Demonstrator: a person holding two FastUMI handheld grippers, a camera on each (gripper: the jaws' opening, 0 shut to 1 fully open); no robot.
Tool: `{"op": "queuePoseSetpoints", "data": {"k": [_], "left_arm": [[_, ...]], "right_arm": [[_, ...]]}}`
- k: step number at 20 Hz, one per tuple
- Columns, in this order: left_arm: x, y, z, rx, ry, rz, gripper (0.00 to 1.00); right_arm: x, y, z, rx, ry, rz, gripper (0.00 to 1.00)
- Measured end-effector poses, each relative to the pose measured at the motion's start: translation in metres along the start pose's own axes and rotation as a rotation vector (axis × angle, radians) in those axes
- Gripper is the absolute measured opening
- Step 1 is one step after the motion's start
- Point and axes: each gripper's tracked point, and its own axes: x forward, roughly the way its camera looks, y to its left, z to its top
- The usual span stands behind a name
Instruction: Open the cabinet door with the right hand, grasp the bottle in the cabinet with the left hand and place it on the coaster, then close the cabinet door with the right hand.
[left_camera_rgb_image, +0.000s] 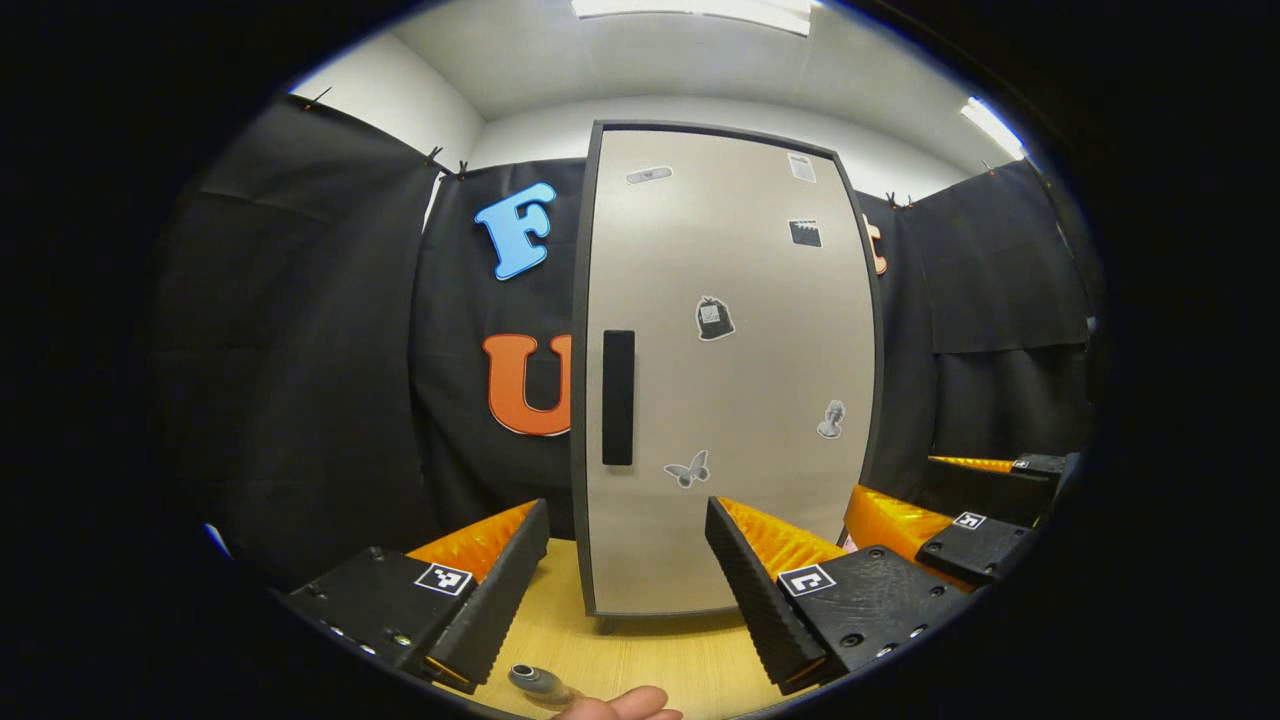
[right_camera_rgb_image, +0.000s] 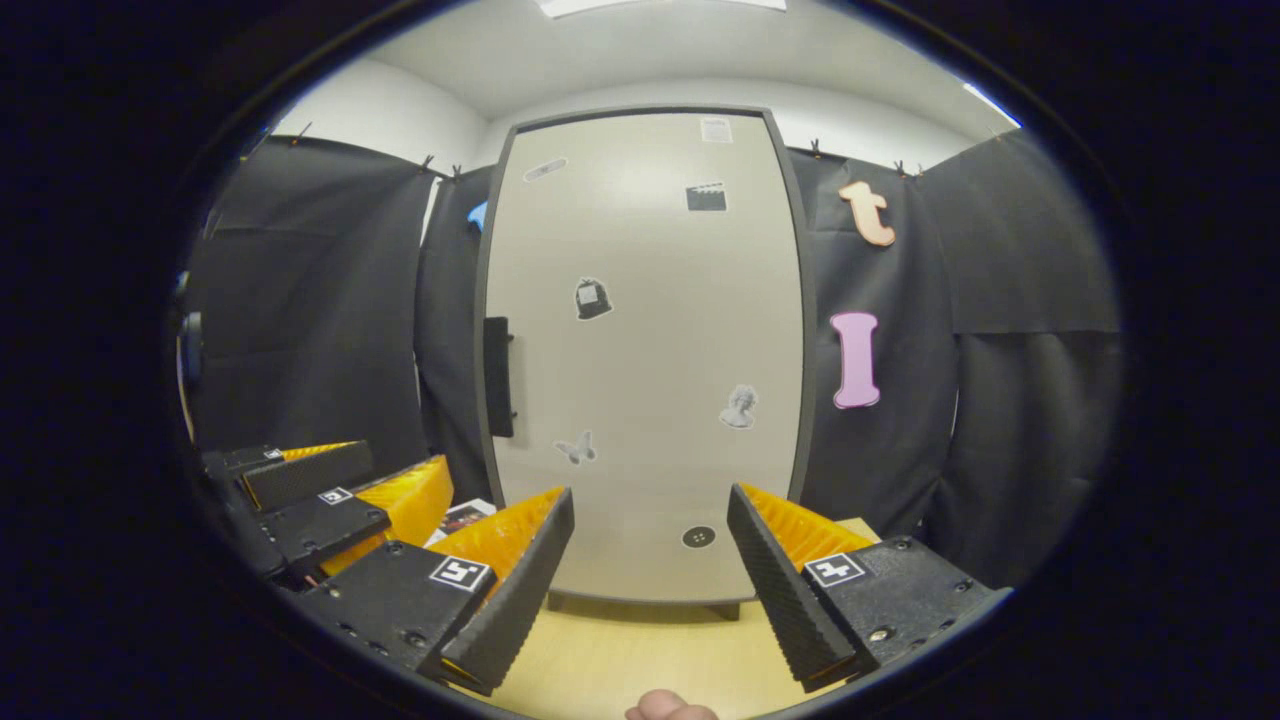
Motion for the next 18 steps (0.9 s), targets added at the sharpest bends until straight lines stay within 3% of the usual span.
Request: {"op": "queuePoseSetpoints", "data": {"k": [4, 8, 9, 10, 13, 14, 16, 18], "left_arm": [[-0.002, 0.008, -0.005, -0.026, -0.01, -0.001, 0.95], [-0.006, 0.003, -0.001, 0.002, -0.022, -0.025, 0.95], [-0.005, 0.003, 0.0, 0.016, -0.034, -0.033, 0.95], [-0.005, -0.001, -0.001, 0.024, -0.038, -0.044, 0.95], [-0.005, -0.005, -0.005, 0.022, -0.023, -0.049, 0.95], [-0.005, -0.005, -0.006, 0.015, -0.017, -0.045, 0.95], [-0.004, -0.009, -0.003, 0.01, -0.017, -0.047, 0.95], [-0.003, -0.01, -0.001, 0.017, -0.023, -0.044, 0.95]], "right_arm": [[0.006, 0.0, -0.006, -0.029, -0.012, -0.025, 0.99], [0.006, -0.001, -0.001, -0.001, -0.034, -0.028, 0.95], [0.007, -0.001, -0.002, -0.003, -0.036, -0.031, 0.99], [0.007, -0.002, -0.003, -0.001, -0.035, -0.034, 0.95], [0.005, -0.004, -0.007, 0.004, -0.019, -0.031, 1.0], [0.004, -0.006, -0.008, 0.003, -0.015, -0.032, 0.95], [0.002, -0.006, -0.007, 0.016, -0.019, -0.024, 0.95], [0.0, -0.009, -0.005, 0.017, -0.022, -0.031, 0.99]]}}
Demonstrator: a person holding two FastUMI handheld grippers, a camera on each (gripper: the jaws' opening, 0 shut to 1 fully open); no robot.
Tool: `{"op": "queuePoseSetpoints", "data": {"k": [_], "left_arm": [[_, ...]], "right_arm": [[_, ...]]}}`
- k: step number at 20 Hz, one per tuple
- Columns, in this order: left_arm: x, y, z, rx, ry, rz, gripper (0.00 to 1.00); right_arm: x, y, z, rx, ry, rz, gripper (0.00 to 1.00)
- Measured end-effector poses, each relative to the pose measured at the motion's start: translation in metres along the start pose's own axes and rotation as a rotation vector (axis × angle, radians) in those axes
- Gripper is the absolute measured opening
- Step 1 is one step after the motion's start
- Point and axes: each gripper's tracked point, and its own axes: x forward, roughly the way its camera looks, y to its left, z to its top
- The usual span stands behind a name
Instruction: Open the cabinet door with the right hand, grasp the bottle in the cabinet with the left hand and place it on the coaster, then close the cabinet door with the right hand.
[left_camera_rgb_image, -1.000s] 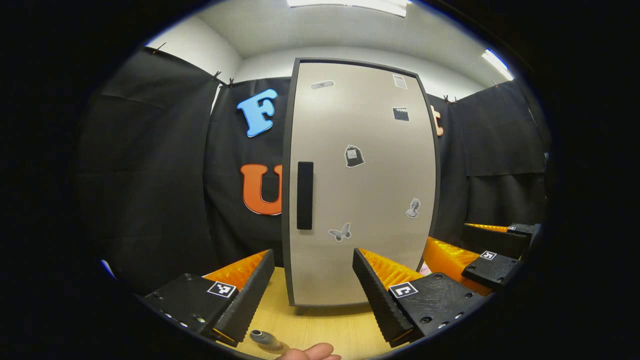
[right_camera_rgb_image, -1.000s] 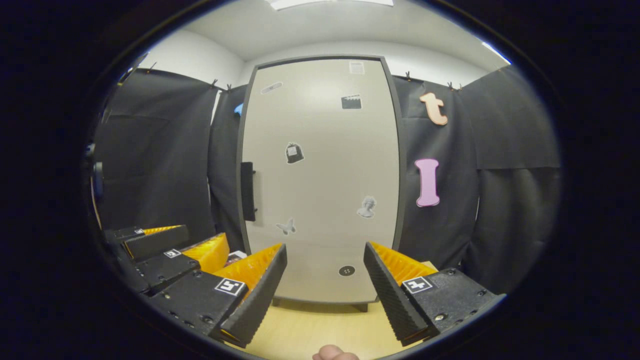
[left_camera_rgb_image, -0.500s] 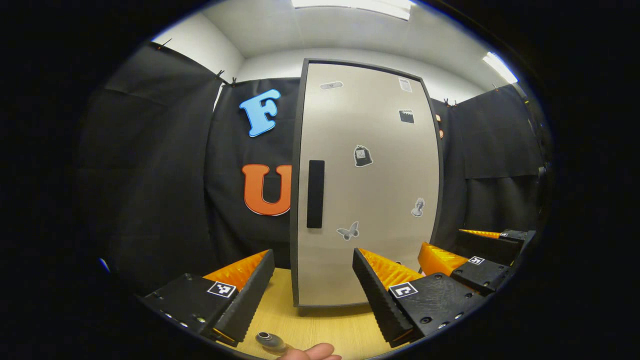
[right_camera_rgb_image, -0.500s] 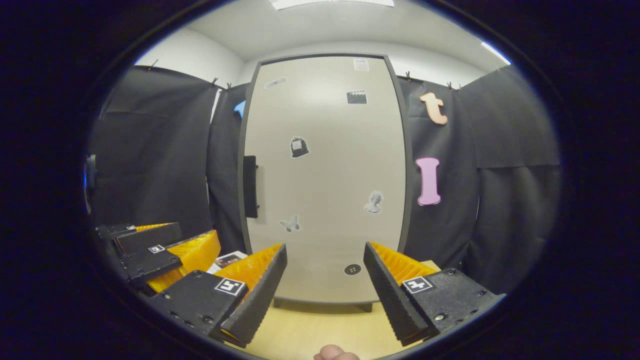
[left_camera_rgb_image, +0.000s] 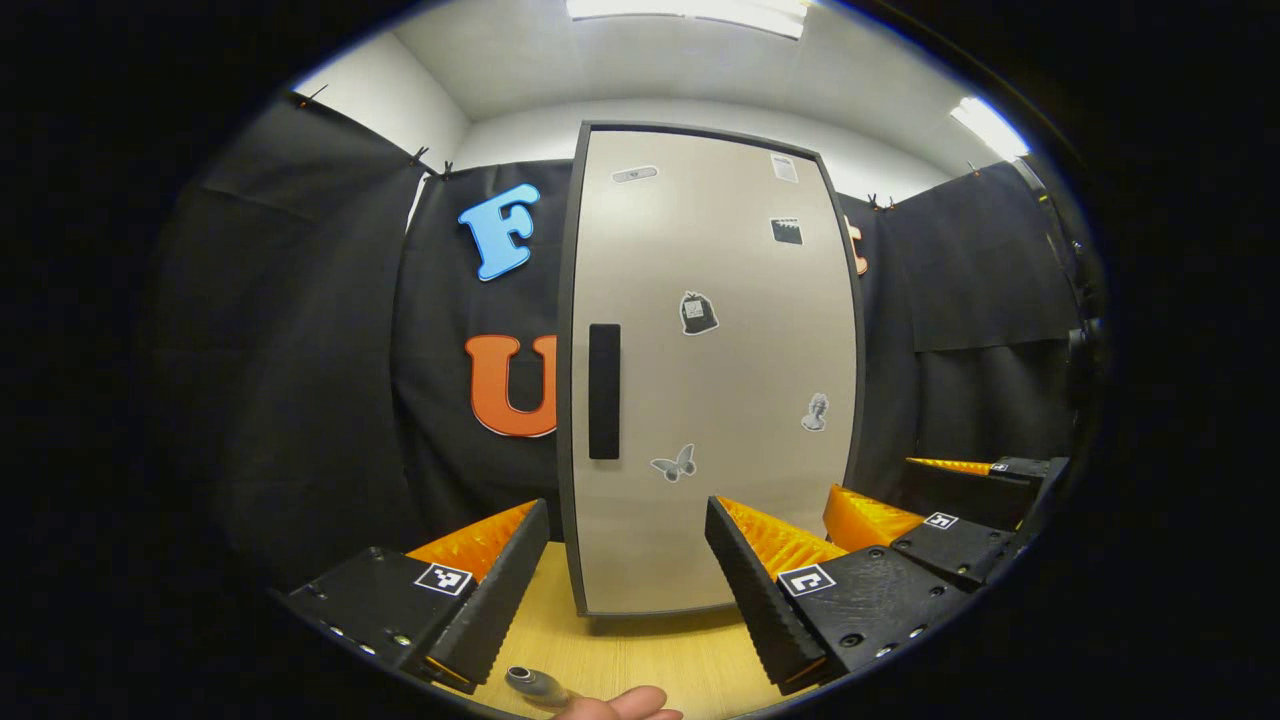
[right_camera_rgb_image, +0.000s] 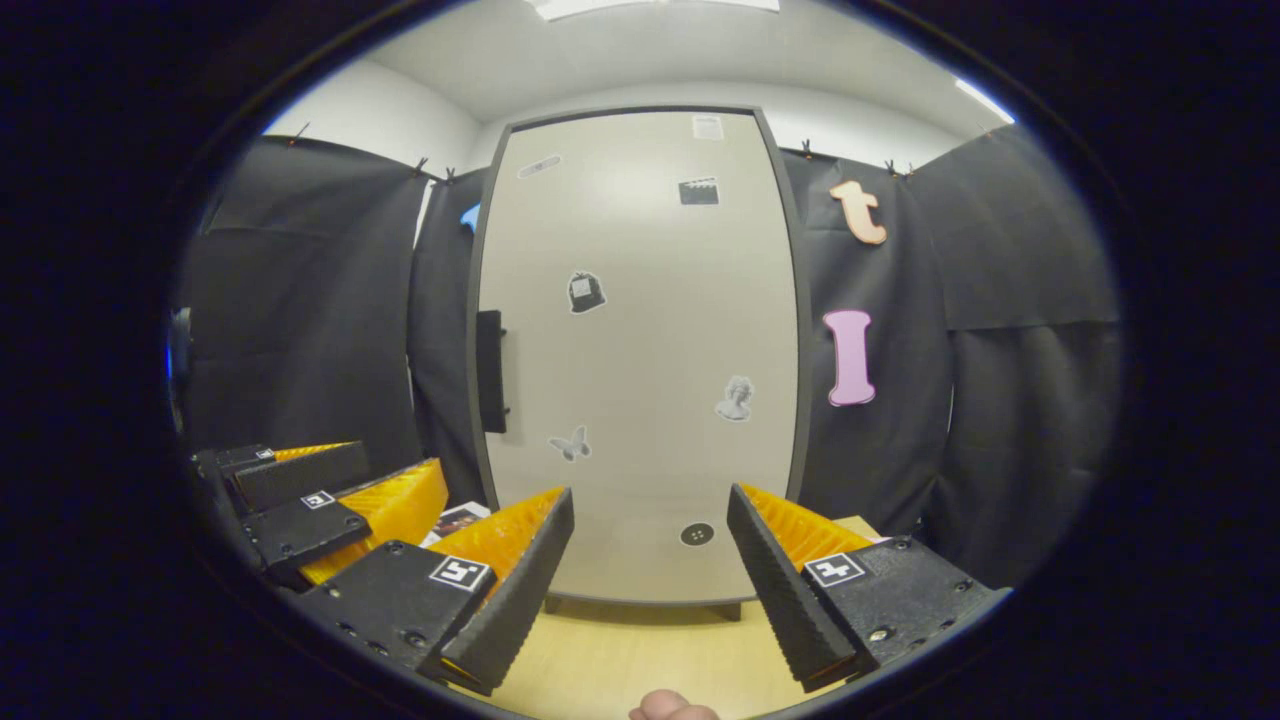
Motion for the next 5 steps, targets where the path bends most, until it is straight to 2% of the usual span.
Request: {"op": "queuePoseSetpoints", "data": {"k": [5], "left_arm": [[0.0014, -0.0061, -0.0033, -0.001, 0.013, -0.007, 0.95]], "right_arm": [[-0.0009, -0.0019, 0.0021, -0.022, -0.001, -0.002, 0.99]]}}
